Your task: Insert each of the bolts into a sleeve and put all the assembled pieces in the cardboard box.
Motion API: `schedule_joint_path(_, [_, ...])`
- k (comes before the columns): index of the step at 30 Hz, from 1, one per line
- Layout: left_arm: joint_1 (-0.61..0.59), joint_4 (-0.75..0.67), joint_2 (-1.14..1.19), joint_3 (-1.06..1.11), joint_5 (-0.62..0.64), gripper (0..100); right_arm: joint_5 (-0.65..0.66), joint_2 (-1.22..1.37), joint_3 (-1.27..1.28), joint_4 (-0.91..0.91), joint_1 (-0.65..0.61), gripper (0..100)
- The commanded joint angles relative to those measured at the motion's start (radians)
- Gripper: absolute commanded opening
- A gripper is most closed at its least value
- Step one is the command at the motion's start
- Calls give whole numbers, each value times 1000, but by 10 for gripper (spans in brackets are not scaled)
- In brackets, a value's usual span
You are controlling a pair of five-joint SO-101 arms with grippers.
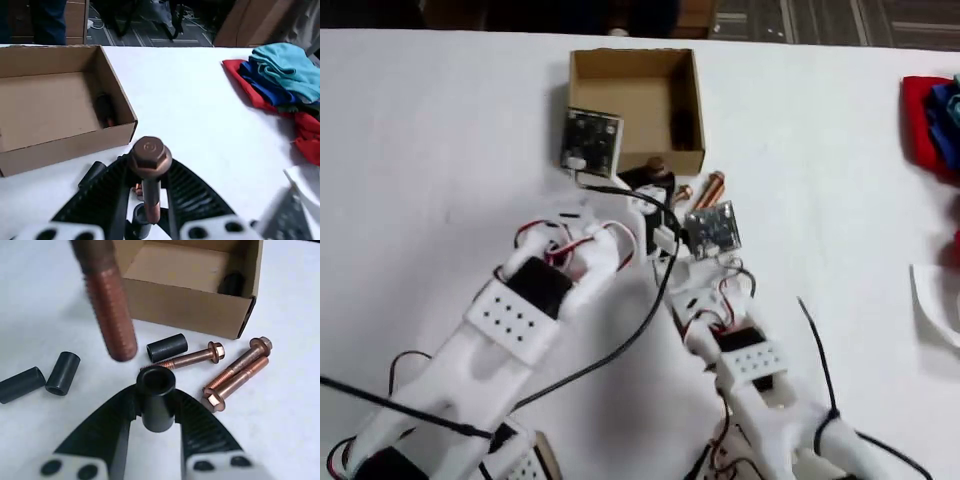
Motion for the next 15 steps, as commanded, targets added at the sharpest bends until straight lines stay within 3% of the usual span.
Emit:
schedule_joint_path(1, [17,-44,32,-56,-23,24,-8,38,-69,-24,12,20])
schedule_joint_path(15, [15,-86,106,-56,-21,24,-8,-225,44,-16,2,20])
